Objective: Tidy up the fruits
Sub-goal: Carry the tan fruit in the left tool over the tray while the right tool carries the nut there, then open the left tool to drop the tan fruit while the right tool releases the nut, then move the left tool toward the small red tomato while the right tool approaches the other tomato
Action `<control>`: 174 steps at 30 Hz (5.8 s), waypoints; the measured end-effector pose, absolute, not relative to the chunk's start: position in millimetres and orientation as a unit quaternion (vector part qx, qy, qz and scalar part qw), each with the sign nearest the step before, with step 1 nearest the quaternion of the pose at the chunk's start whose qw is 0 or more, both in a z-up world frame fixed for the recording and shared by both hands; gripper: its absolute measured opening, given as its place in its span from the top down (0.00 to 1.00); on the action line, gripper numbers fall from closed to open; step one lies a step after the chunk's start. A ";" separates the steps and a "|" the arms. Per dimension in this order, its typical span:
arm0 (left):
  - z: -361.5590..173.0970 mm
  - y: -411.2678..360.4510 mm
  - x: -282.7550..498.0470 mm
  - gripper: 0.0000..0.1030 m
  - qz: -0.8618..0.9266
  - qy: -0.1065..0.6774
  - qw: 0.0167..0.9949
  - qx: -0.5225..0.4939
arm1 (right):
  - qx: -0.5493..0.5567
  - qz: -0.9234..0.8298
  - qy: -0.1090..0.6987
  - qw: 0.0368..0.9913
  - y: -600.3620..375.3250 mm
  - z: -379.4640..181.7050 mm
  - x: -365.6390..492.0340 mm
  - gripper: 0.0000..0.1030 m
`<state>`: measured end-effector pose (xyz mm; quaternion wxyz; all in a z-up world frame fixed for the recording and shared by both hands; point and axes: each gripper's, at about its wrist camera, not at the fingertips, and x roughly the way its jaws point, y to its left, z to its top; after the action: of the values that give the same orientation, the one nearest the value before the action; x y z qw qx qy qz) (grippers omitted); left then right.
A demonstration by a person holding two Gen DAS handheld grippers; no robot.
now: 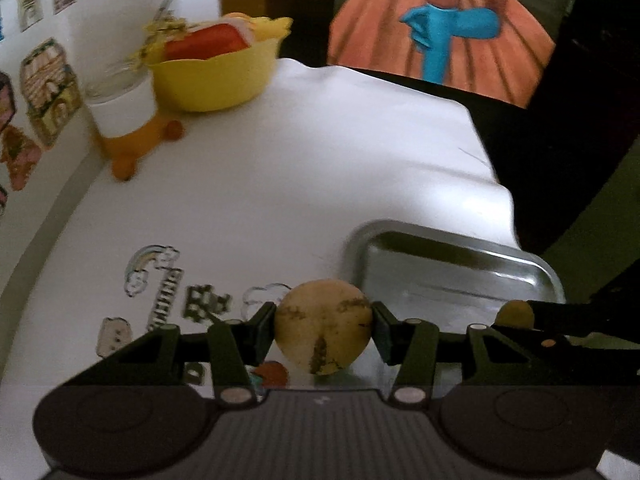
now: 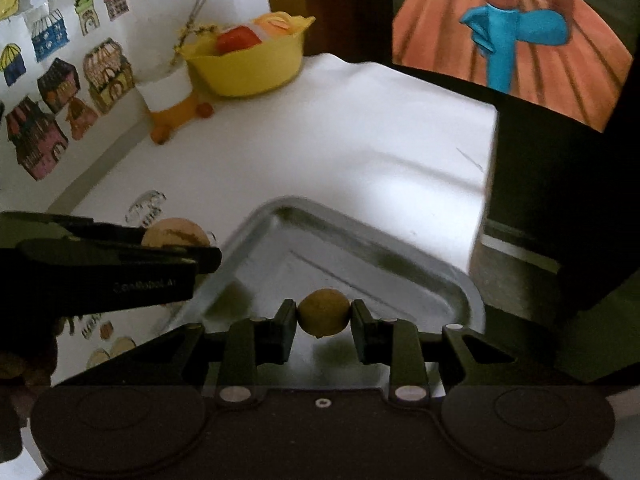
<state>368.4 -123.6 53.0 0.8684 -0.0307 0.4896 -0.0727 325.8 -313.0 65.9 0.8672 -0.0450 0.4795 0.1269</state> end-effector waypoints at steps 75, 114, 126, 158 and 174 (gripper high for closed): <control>68.3 -63.1 376.8 0.01 -0.014 0.497 0.866 -0.059 | -0.106 0.118 0.492 0.856 -258.9 82.7 326.2 0.01; 35.1 69.5 452.8 0.01 0.105 0.495 0.858 -0.091 | -0.158 0.254 0.443 0.845 -129.4 92.7 474.4 0.01; 18.1 66.0 480.0 0.01 0.093 0.502 0.856 -0.085 | -0.176 0.253 0.422 0.853 -117.8 73.6 526.5 0.01; -20.8 44.8 515.2 0.20 0.061 0.426 0.903 0.010 | -0.123 0.312 0.375 0.864 -80.6 -5.9 589.6 0.41; -21.3 53.6 529.3 0.45 0.052 0.405 0.913 0.010 | -0.120 0.319 0.381 0.859 -68.9 -24.2 610.7 0.59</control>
<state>529.3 53.6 -21.3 0.9129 0.0101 0.4048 0.0518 610.7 -68.9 -24.2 0.8595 -0.1197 0.3811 0.3190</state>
